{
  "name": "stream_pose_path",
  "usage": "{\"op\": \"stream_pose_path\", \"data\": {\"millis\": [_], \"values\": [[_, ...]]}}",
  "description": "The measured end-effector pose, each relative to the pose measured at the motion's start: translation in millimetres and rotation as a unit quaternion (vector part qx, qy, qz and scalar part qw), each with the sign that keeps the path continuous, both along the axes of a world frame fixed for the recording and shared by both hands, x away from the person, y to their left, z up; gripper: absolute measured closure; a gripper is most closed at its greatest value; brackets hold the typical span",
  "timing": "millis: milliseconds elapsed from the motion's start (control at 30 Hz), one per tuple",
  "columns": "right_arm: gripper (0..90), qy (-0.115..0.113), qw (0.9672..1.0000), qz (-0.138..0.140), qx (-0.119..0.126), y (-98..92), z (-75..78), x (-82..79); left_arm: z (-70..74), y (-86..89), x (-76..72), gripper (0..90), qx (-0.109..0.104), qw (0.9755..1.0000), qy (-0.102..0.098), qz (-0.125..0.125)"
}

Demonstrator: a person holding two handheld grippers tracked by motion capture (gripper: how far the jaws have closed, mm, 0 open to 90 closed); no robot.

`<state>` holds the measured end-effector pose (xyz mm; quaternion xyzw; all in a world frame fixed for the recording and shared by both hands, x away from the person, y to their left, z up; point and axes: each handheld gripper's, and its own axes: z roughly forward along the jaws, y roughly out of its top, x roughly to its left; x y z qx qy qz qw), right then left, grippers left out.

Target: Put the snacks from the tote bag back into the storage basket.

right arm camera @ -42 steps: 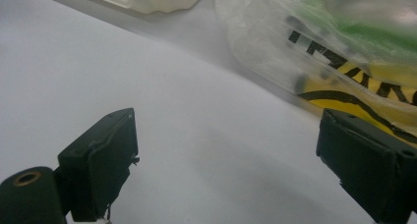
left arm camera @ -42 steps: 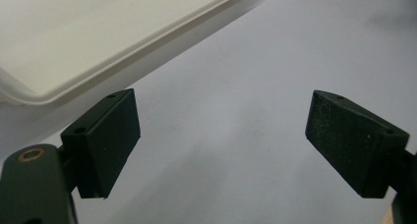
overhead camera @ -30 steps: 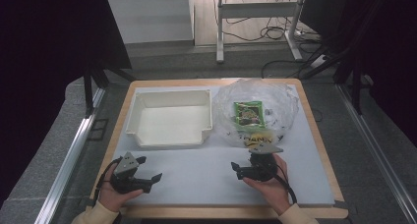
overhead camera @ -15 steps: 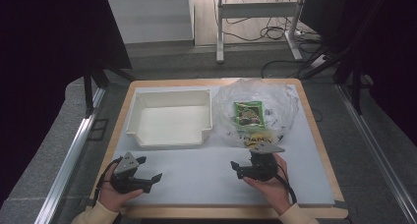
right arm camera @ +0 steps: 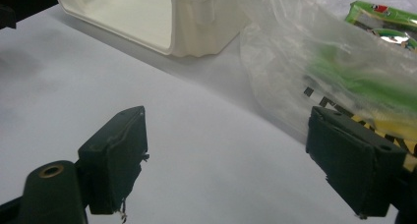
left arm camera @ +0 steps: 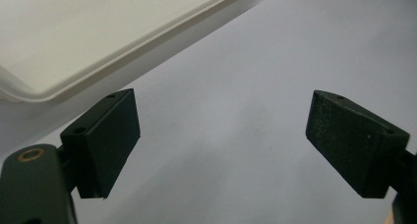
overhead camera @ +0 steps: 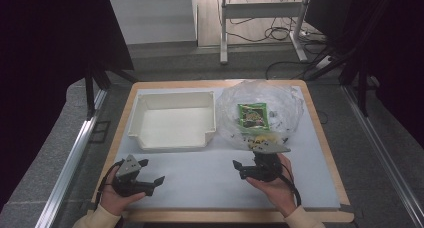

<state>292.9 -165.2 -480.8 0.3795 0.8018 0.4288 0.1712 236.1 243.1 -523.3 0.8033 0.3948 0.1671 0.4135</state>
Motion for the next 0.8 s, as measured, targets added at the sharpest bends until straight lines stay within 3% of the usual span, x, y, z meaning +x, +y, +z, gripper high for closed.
{"op": "stream_pose_path", "data": {"millis": [233,800], "values": [[16.4,0.000,1.0000,0.001,-0.007,4.2,6.9,4.4,-0.1,0.2,0.1,13.1,-0.001,1.0000,0.000,0.001],[18.2,-0.015,0.9998,-0.006,0.007,12.2,35.5,20.0,0.3,1.8,-0.5,13.2,-0.004,1.0000,-0.002,0.001]]}}
